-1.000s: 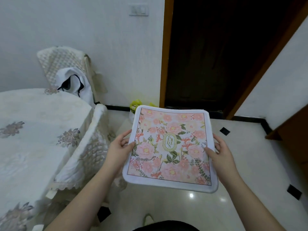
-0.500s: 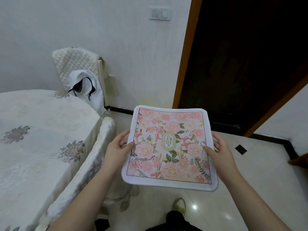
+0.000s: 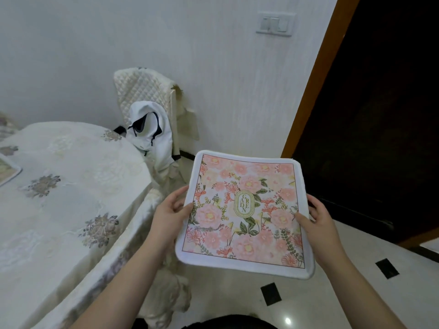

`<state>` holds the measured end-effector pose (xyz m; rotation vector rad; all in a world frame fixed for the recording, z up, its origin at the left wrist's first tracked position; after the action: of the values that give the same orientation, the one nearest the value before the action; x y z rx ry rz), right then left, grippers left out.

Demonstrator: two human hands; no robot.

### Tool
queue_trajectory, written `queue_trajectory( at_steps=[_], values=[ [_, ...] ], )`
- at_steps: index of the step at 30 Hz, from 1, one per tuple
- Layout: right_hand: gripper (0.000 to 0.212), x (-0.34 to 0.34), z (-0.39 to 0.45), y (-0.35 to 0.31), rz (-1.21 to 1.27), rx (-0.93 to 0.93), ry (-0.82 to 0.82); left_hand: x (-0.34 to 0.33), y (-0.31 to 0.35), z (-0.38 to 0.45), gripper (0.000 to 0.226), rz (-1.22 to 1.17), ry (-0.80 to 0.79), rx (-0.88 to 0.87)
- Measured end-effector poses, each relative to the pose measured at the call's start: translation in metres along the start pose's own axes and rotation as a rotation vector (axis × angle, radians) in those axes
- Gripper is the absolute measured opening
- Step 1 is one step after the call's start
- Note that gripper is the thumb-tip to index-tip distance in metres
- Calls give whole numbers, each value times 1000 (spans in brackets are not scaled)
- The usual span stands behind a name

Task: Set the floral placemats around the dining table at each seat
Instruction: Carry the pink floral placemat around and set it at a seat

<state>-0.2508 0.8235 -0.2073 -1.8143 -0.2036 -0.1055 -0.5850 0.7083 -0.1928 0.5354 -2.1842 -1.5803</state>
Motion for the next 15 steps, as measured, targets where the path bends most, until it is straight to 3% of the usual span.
queue_trajectory(
  at_steps=[15],
  values=[
    [53, -145, 137, -44, -62, -6, -224, 73, 14, 107, 38, -50, 255, 28]
  ],
)
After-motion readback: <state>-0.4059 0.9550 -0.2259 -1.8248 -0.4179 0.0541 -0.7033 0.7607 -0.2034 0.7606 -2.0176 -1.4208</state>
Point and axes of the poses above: each hand's wrist, its own z-axis towards the middle knuckle, its own x-axis out of the back of the hand, y = z × x, the point moved 6 cm from there along z, towards the middle knuckle, and after that the axes turned 2 degrees about y, right-handed, at the moved point
